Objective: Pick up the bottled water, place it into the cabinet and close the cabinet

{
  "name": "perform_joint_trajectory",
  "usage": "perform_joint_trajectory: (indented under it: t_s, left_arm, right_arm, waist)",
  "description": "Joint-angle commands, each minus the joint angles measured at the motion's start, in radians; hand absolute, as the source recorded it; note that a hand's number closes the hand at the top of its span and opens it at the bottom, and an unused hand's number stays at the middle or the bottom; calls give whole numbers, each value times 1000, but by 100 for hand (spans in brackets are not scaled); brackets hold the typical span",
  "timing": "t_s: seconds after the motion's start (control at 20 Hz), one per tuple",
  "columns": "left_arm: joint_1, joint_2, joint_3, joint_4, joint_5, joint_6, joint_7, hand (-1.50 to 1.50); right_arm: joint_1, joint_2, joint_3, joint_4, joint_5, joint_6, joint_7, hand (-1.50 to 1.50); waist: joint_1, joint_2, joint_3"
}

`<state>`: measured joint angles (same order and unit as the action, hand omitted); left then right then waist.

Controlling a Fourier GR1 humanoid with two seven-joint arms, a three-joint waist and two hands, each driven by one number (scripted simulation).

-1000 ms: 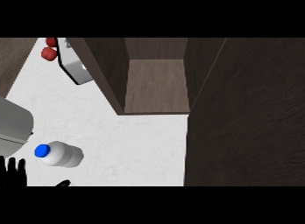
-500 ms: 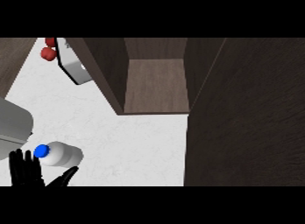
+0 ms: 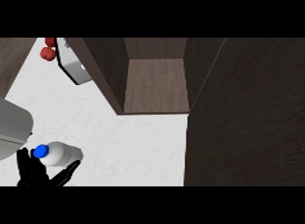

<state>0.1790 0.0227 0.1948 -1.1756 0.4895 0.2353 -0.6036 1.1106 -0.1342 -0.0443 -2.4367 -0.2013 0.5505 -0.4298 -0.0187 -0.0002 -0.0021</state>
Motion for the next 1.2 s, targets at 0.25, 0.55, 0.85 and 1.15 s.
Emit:
perform_joint_trajectory:
  t_s: [0.25,0.55,0.85,1.15]
  left_arm:
    - [-82,21,74,200,84,-200,-107,-150]
    - [-123,3,77,262,111,-308,-162,-150]
    - [-229,7,106,357,139,-318,-209,150]
    - [-263,-6,108,367,141,-294,-222,150]
  right_arm:
    - [21,0,-53,-121,-89,5,55,-150]
    - [50,-9,-126,-97,-116,43,-5,-150]
    - [32,10,-95,-94,-95,56,2,-150]
    - [24,24,-81,-122,-82,44,35,-150]
  waist:
    - [9,0,0]
    - [7,-1,1]
    - [6,1,1]
    - [9,1,1]
